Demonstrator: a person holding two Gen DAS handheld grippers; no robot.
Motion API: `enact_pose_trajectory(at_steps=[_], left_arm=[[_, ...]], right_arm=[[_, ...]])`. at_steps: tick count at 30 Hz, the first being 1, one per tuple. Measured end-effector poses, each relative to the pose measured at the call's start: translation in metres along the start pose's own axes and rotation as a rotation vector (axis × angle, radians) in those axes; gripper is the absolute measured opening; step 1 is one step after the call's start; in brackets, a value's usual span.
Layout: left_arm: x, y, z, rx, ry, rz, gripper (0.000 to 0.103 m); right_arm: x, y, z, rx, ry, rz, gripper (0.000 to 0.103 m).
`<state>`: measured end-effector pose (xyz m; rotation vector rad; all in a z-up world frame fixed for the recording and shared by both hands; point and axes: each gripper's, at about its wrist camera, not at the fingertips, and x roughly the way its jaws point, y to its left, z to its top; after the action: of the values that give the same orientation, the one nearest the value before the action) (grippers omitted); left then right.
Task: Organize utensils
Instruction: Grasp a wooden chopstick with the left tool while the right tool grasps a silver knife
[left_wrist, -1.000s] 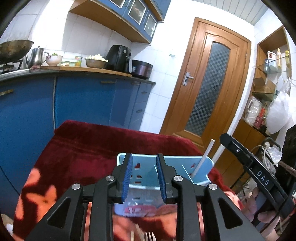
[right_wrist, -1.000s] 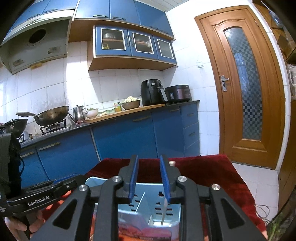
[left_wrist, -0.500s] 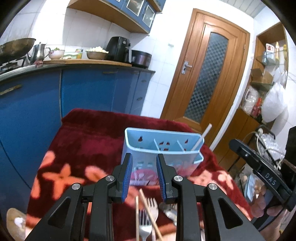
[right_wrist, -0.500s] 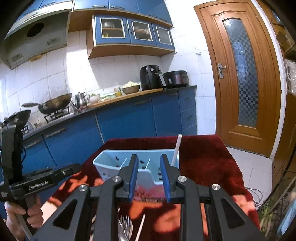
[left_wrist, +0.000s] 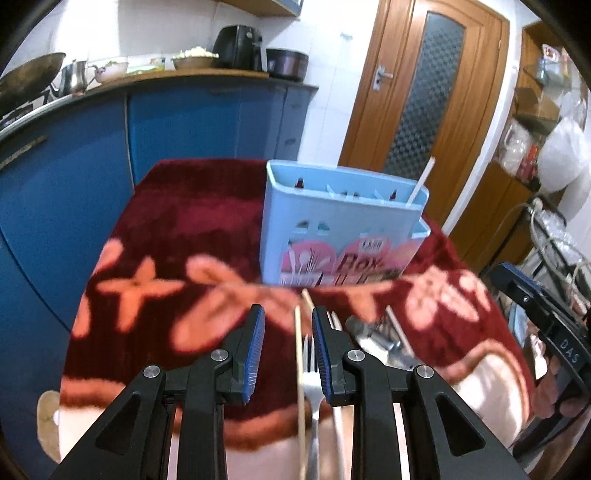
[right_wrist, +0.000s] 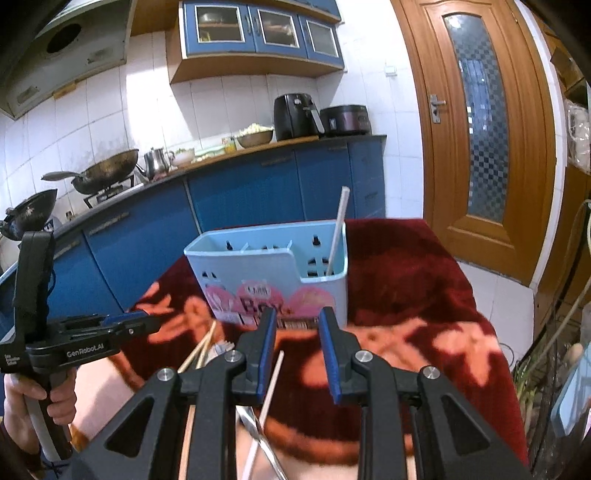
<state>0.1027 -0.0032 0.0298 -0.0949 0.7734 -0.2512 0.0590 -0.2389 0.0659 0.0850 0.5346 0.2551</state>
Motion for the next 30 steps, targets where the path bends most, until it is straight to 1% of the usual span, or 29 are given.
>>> enact_pose_trajectory(at_steps=[6, 15, 20, 26, 27, 30], left_arm=[[0.016, 0.003, -0.009, 0.005, 0.067, 0.017, 0.027], [0.036, -0.003, -0.018, 0.030, 0.158, -0.006, 0.027], [0.048, -0.008, -0.016, 0.063, 0.202, -0.018, 0.027], [0.061, -0.003, -0.007, 0.064, 0.273, -0.037, 0.026], [0.062, -0.003, -0.007, 0.066, 0.279, -0.040, 0.025], [0.066, 0.000, -0.004, 0.055, 0.305, -0.048, 0.016]], right_arm=[[0.003, -0.008, -0.016, 0.029, 0.049, -0.009, 0.027], [0.011, -0.023, -0.035, 0.073, 0.110, -0.024, 0.027], [0.014, -0.027, -0.043, 0.087, 0.133, -0.026, 0.027], [0.014, -0.031, -0.045, 0.090, 0.144, -0.025, 0.027], [0.014, -0.031, -0.045, 0.091, 0.144, -0.025, 0.027], [0.015, -0.032, -0.046, 0.093, 0.146, -0.024, 0.027]])
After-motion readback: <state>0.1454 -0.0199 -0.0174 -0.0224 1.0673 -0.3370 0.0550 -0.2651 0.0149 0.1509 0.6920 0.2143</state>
